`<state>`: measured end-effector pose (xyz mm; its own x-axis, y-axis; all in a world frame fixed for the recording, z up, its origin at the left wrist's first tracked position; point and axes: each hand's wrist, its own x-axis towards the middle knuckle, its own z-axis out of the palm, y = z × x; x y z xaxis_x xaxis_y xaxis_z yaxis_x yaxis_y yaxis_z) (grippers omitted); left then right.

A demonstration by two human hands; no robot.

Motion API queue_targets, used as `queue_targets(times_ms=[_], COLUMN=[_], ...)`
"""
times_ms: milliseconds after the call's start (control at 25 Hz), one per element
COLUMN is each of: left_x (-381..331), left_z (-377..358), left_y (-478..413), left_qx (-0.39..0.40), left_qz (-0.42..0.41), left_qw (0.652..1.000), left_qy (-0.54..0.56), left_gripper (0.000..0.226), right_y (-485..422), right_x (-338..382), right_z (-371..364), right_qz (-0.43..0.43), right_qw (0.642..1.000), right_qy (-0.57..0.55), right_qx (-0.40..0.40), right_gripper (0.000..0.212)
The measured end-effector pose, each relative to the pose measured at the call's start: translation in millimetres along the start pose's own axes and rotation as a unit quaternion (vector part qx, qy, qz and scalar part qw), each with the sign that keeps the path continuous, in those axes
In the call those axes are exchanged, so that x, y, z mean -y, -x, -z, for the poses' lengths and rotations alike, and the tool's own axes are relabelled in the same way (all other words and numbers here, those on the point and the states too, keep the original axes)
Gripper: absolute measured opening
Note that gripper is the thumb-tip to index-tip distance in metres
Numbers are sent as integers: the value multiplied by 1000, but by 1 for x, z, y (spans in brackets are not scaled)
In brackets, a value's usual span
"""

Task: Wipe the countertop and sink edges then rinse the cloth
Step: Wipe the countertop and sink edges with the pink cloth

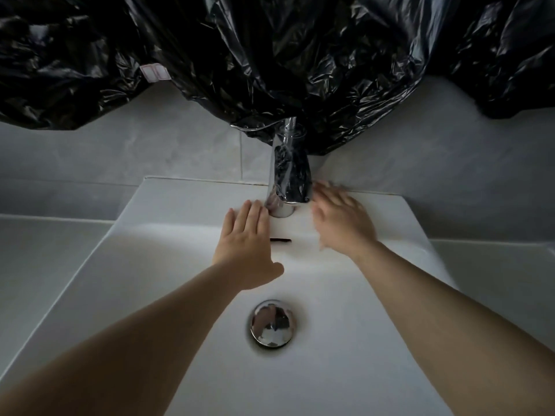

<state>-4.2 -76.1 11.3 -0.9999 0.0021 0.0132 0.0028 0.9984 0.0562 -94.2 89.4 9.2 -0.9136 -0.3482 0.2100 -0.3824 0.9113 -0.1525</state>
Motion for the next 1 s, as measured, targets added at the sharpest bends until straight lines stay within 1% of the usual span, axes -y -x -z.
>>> queue_targets(times_ms=[80, 120, 160, 240, 320, 400, 440, 520, 560, 600, 640, 680, 760, 800, 840, 920, 960, 1000], left_x=[1, -1, -3, -6, -6, -4, -4, -5, -6, -6, -6, -6, -6, -7, -6, -5, -4, -4], left_z=[1, 1, 1, 0, -1, 2, 2, 2, 3, 2, 1, 1, 2, 2, 2, 2, 2, 2], left_y=[-2, -3, -3, -3, -2, -1, -1, -1, -1, -1, -2, -3, -4, -4, -4, -4, -4, -5], left_qx=[20, 28, 32, 31, 29, 33, 34, 38, 43, 47, 50, 55, 67, 71, 74, 74, 73, 73], left_qz=[7, 13, 18, 24, 25, 23, 24, 22, 23, 24, 25, 26, 30, 34, 34, 29, 26, 23], left_qw=[1000, 999, 999, 999, 999, 999, 999, 999, 998, 998, 997, 996, 995, 994, 994, 995, 995, 995], left_qy=[-10, -13, -17, -23, -22, -21, -22, -29, -34, -42, -52, -61, -70, -72, -73, -67, -68, -69], left_gripper=[104, 104, 105, 104, 104, 104, 105, 105, 105, 105, 104, 103, 103, 103, 104, 105, 106, 106], right_y=[6, 8, 6, -1, -2, -2, 0, 8, 12, 13, 10, 6, -1, -2, -4, -5, -4, -3], right_x=[-33, -36, -27, 12, 42, 29, 7, -40, -53, -54, -42, -22, 23, 38, 41, 15, -8, -32], right_z=[2, 2, 1, -3, -8, -6, -4, 4, 8, 8, 7, 3, -4, -7, -7, -7, -6, -6], right_qz=[-81, -122, -131, -63, 3, 27, 12, -86, -141, -177, -177, -144, -30, 13, 35, 39, 17, -23], right_qw=[996, 992, 991, 997, 999, 999, 999, 995, 988, 982, 982, 988, 999, 999, 999, 999, 1000, 999], right_qy=[4, 1, -6, -17, -30, -27, -21, -4, 2, 2, -4, -14, -31, -38, -38, -26, -17, -7], right_qx=[-23, -29, -36, -44, -19, -14, -24, -53, -59, -57, -59, -59, -33, -24, -14, -8, -19, -35], right_gripper=[47, 46, 45, 47, 50, 50, 49, 48, 48, 48, 48, 48, 49, 50, 50, 50, 50, 51])
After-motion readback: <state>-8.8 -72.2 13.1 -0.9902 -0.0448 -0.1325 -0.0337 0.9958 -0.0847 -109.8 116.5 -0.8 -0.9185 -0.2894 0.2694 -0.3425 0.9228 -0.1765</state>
